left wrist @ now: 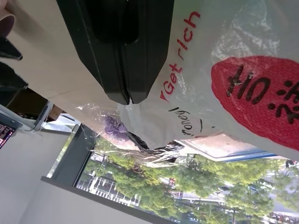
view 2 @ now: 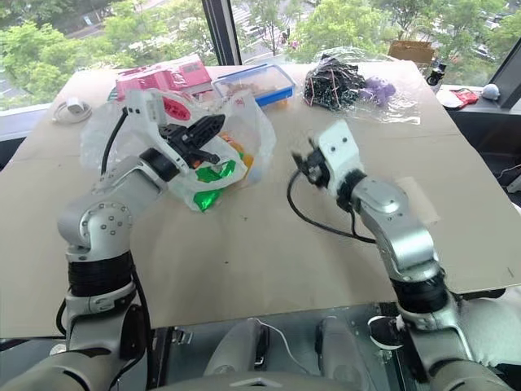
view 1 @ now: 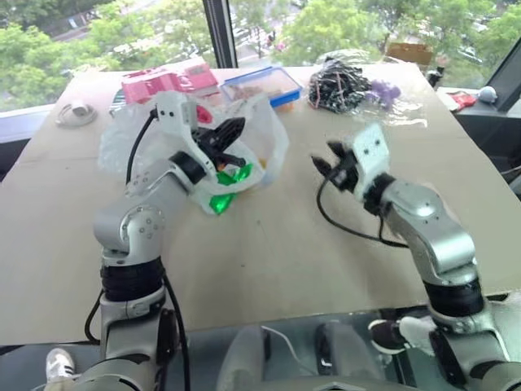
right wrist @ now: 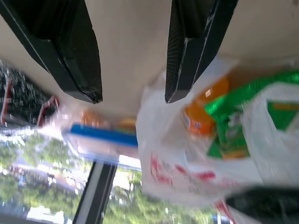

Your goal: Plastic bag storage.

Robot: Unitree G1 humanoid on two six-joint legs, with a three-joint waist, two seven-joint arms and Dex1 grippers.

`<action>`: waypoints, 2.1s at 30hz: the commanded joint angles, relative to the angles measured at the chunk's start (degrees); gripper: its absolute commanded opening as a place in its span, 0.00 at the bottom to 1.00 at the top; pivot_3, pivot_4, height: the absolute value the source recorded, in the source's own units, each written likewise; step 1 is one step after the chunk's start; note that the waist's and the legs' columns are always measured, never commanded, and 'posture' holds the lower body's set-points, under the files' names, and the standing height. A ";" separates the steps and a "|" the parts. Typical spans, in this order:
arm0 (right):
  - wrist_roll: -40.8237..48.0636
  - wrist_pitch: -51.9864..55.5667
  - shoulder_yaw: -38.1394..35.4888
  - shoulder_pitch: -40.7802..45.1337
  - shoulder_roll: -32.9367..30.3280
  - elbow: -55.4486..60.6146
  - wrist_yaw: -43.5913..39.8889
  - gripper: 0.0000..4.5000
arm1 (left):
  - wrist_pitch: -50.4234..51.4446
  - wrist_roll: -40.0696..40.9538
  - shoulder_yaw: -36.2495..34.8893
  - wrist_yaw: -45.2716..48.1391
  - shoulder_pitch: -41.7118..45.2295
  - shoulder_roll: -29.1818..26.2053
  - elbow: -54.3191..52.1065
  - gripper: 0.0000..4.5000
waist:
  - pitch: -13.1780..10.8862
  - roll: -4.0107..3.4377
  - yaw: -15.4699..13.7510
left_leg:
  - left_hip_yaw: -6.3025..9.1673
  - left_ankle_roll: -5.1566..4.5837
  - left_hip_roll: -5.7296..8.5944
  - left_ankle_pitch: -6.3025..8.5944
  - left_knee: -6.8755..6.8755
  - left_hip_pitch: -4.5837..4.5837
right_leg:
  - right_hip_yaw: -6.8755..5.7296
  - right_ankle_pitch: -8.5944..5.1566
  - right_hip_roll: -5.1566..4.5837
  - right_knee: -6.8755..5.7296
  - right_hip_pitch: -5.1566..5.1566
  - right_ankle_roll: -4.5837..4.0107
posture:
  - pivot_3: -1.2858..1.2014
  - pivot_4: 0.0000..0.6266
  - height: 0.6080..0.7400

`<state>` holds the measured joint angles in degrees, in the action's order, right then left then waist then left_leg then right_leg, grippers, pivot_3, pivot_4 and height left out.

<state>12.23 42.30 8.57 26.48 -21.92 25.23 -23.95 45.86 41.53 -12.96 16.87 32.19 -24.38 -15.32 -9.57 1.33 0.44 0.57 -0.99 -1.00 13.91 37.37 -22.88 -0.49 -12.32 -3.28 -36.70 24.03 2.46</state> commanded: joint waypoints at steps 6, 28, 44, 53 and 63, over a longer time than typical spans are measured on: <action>2.14 32.02 -6.59 -7.12 -6.25 16.07 4.43 0.47 | 2.95 3.28 -1.43 4.51 -2.46 -4.67 -3.41 0.00 | -0.14 0.03 0.36 | -0.05 0.00 -0.06 0.00 0.00 0.06 | 0.05 -0.01 0.05 -0.05 0.03 0.00 | 0.52 0.24 1.00; -0.66 37.73 -9.19 -5.46 -9.27 12.87 9.22 0.47 | 2.63 2.82 -2.10 7.20 -1.79 -7.96 -2.44 0.00 | -0.20 0.10 0.23 | -0.08 0.00 -0.06 0.00 0.02 0.03 | 0.07 -0.01 0.07 -0.02 0.03 0.01 | 0.52 0.24 1.00; -3.66 23.38 -6.38 -9.79 -10.66 -0.56 7.74 0.02 | 2.98 2.71 -1.86 6.79 -0.77 -7.30 -2.71 0.00 | -0.13 0.30 0.30 | -0.13 0.00 -0.05 0.00 0.07 0.11 | 0.14 0.00 0.10 -0.03 -0.03 0.03 | 0.52 0.24 1.00; 11.43 7.19 -5.70 -0.55 0.84 5.41 -7.11 0.02 | 7.33 9.22 -10.78 9.27 0.67 -13.14 2.55 0.00 | -0.41 0.26 2.09 | -0.09 0.00 -0.35 0.00 0.05 0.17 | 0.19 -0.03 0.44 -0.10 0.05 0.09 | 0.52 0.24 1.00; 6.33 -14.52 7.81 18.15 17.81 -25.93 -16.98 0.02 | 17.62 24.89 -18.72 11.58 0.07 -19.54 2.17 0.00 | -0.52 0.31 1.23 | -0.06 0.02 -0.25 -0.01 0.02 -0.01 | 0.21 0.10 0.25 -0.07 0.19 -0.14 | 0.52 0.24 1.00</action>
<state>19.47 33.20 15.83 42.11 -5.18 2.56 -38.29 62.39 62.92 -29.52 27.82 32.03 -42.59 -10.45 -10.09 1.63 1.66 0.53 -0.96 -1.21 13.90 37.39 -22.90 -0.28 -12.22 -3.10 -36.77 24.22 2.32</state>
